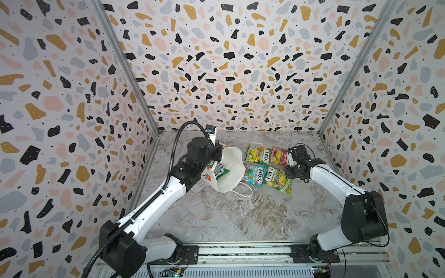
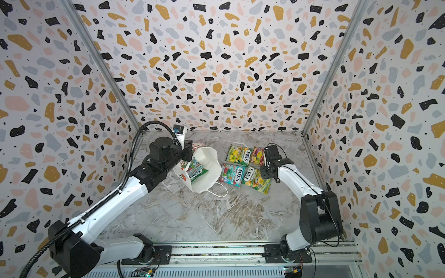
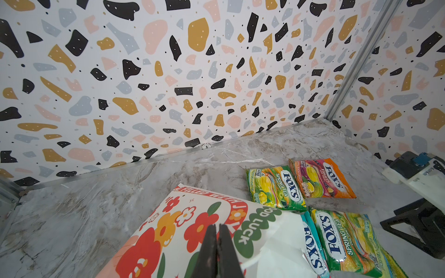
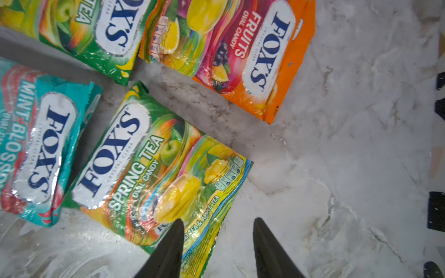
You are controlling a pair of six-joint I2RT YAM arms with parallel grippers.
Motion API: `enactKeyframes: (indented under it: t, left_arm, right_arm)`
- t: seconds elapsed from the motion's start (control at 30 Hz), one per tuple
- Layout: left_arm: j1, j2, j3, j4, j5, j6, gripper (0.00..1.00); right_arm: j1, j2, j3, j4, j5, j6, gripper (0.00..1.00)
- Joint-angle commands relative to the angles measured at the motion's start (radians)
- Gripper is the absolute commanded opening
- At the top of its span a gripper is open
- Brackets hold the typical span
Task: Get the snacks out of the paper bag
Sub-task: 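Move the open right gripper back into the mouth of the bag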
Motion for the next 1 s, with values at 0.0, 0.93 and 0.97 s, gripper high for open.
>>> enactKeyframes:
  t: [0.0,0.93,0.97]
  left_arm:
    - [0.0,-0.014,-0.003,0.019,-0.005,0.013,0.0]
    - [0.0,-0.014,-0.003,0.02,0.001,0.009,0.0]
    - [0.0,-0.015,-0.004,0.02,0.002,0.01,0.0]
  right_arm:
    - [0.0,-0.068,0.023,0.014,0.08,0.045,0.5]
    - [0.52,0.057,0.07,0.507,-0.596,0.31,0.47]
    - [0.532,0.077,0.081,0.512,-0.594,0.313,0.47]
